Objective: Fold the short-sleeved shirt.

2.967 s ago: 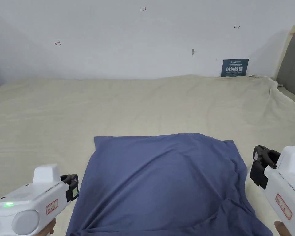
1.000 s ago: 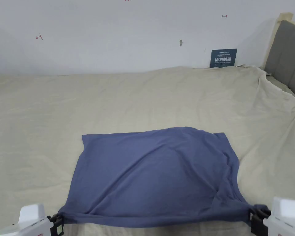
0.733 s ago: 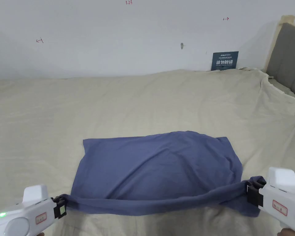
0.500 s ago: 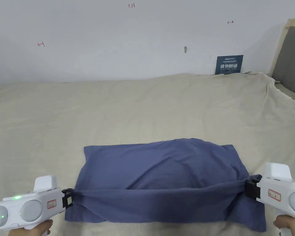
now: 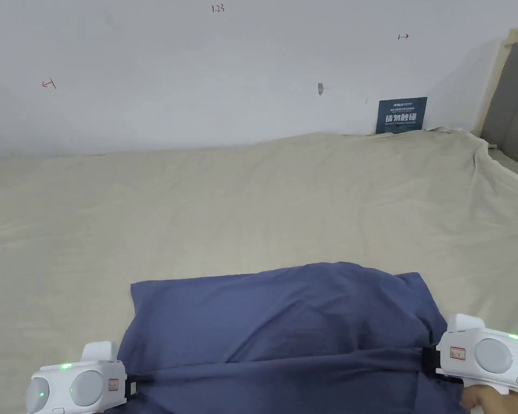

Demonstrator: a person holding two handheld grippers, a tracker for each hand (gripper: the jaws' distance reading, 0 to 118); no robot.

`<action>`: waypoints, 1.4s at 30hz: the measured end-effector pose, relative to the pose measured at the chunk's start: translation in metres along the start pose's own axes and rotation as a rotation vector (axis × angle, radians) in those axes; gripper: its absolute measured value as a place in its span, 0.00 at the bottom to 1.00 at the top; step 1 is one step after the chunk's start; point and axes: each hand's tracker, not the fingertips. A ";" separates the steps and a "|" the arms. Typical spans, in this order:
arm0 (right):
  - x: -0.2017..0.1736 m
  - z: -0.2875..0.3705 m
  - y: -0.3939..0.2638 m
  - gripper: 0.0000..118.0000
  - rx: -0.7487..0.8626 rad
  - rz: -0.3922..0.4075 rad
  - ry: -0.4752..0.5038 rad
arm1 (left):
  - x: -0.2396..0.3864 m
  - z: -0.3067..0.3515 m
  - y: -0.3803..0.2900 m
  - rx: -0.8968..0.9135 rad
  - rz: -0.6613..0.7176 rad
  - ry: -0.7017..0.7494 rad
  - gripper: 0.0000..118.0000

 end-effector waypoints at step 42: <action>-0.012 0.238 -0.098 0.00 0.712 0.254 0.114 | 0.016 0.226 -0.097 0.533 0.051 -0.112 0.00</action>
